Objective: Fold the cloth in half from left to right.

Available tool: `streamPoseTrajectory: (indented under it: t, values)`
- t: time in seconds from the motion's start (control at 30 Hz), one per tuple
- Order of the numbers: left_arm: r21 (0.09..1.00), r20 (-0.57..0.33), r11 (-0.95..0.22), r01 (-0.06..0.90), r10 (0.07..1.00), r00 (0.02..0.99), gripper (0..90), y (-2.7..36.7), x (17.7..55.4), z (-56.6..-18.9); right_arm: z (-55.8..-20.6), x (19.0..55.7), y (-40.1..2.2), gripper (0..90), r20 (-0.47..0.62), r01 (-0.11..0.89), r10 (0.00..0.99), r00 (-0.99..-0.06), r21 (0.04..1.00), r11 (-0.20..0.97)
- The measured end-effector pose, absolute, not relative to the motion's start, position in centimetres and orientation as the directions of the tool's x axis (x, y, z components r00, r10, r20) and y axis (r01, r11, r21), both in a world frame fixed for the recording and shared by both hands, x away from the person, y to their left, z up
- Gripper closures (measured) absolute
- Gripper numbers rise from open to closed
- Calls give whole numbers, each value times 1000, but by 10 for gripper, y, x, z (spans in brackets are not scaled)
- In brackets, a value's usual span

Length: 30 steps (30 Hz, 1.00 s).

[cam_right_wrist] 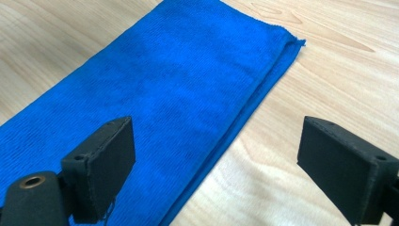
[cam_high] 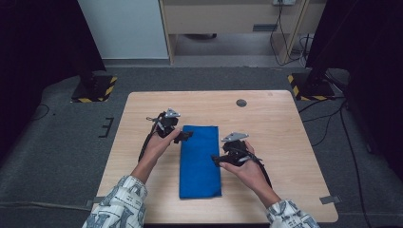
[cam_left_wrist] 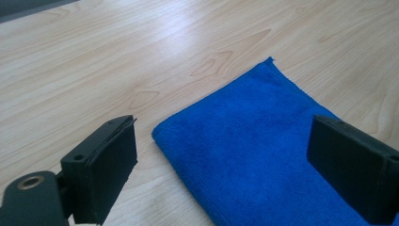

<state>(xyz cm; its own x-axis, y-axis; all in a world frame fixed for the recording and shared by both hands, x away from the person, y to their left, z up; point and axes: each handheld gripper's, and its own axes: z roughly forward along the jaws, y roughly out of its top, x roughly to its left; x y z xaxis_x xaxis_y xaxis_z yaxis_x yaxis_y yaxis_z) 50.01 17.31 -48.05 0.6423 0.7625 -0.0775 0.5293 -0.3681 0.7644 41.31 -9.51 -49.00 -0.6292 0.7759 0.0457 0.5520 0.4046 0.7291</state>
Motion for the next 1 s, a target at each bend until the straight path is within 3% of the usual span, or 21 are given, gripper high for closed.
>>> streamPoseTrajectory:
  t: [0.27, 0.73, 1.0]
  values:
    - [763, -51, -385, 520, 766, 641, 86, 172, 499, -481, -495, 435, -95, 102, 23, 536, 764, -645, 726, 432]
    - [771, -8, -390, 503, 784, 620, 95, 180, 504, -486, -491, 474, -83, 200, 7, 534, 764, -645, 719, 444]
    - [771, -35, -376, 514, 781, 623, 106, 184, 510, -483, -487, 498, -80, 224, 10, 539, 776, -630, 725, 429]
